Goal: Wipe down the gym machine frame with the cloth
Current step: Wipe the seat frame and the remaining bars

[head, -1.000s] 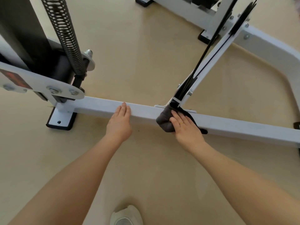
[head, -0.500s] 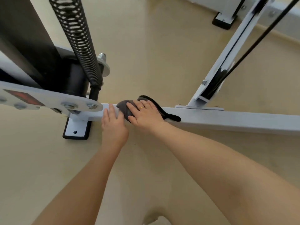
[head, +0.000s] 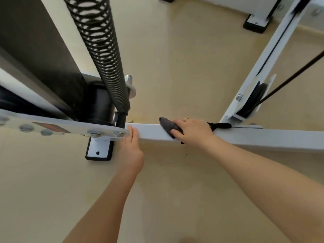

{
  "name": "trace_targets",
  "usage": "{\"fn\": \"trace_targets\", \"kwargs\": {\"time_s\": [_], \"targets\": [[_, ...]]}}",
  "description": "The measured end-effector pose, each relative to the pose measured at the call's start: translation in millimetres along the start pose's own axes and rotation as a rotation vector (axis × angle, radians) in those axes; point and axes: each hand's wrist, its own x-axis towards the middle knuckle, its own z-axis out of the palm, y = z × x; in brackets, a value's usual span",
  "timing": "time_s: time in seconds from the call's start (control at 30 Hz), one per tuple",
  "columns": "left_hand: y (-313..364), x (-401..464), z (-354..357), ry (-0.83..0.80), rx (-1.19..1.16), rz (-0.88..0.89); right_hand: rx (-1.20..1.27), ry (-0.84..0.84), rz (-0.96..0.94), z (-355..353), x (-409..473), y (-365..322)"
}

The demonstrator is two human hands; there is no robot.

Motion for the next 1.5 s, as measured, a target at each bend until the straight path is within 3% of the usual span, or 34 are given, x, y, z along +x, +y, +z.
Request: {"fn": "trace_targets", "kwargs": {"time_s": [0.13, 0.37, 0.47, 0.6, 0.7, 0.87, 1.07, 1.13, 1.2, 1.3, 1.4, 1.5], "targets": [[-7.9, 1.2, -9.2, -0.001, -0.163, -0.041, 0.066, -0.041, 0.048, -3.0, 11.9, -19.4], [-6.3, 2.8, -18.3, -0.010, -0.280, -0.013, 0.165, -0.166, -0.101, 3.4, 61.2, -113.6], [-6.7, 0.3, -16.0, -0.038, -0.202, -0.004, 0.189, -0.202, -0.091, 1.3, 54.5, -95.7], [2.8, -6.6, -5.2, -0.025, -0.017, -0.028, 0.219, -0.195, 0.185, -8.6, 29.8, -22.5], [11.2, -7.2, -2.2, -0.022, 0.040, -0.060, 0.162, -0.203, 0.261, -14.0, 13.6, 5.7], [12.2, -5.8, -3.7, -0.028, 0.035, -0.084, 0.193, -0.210, 0.125, -7.6, 32.2, -41.7], [10.7, -15.3, 1.2, -0.006, 0.124, 0.073, 0.107, -0.090, -0.126, 8.0, 36.7, -74.4], [13.2, -19.3, 3.9, -0.028, 0.117, 0.079, 0.083, -0.057, -0.114, 8.9, 27.9, -48.5], [15.3, -18.3, 5.6, -0.032, 0.080, 0.053, 0.046, -0.047, 0.020, 5.2, 16.6, -11.1], [17.2, -17.5, 9.2, -0.036, 0.014, 0.017, -0.149, 0.058, 0.141, 4.4, -10.6, 21.4], [14.2, -19.6, 10.8, -0.009, -0.056, 0.021, -0.109, 0.131, 0.111, 11.7, -16.5, 4.8], [12.3, -20.3, 8.2, -0.009, -0.220, 0.010, 0.016, 0.045, 0.008, 20.7, -4.9, -33.5]]}}
